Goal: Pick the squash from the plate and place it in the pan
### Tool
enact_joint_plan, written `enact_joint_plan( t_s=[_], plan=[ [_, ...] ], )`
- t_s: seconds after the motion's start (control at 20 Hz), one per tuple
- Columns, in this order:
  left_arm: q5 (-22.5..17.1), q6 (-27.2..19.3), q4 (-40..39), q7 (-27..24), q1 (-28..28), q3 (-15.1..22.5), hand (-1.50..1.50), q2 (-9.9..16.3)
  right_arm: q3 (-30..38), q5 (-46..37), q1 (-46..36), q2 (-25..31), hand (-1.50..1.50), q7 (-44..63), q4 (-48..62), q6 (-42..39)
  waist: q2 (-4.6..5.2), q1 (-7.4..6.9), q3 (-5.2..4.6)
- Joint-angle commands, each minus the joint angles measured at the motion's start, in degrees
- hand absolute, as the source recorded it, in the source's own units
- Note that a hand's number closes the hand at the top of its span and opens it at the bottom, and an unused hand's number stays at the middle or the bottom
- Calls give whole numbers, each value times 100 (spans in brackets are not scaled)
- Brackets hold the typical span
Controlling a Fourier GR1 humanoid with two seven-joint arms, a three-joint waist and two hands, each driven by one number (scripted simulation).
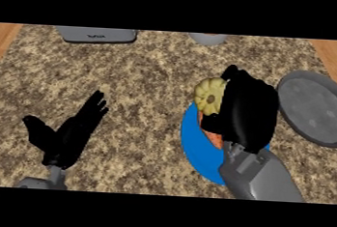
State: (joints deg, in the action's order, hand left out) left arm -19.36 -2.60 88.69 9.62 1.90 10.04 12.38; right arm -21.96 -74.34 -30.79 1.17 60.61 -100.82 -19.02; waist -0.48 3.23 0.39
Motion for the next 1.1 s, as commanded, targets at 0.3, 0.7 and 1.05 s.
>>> enact_joint_plan(
  t_s=[0.3,0.7,1.05],
  plan=[
    [-14,98,229,337,247,-1,0,104,1536,613,1841,176,150,-1132,-624,3321,68,-284,-21],
    [293,158,0,44,106,146,0,-189,2607,979,1505,963,150,-2389,1475,4159,66,-370,-36],
    [223,217,-27,285,381,-40,0,-155,3566,1365,1107,1557,150,-3352,3060,5678,72,-378,-33]
  ],
)
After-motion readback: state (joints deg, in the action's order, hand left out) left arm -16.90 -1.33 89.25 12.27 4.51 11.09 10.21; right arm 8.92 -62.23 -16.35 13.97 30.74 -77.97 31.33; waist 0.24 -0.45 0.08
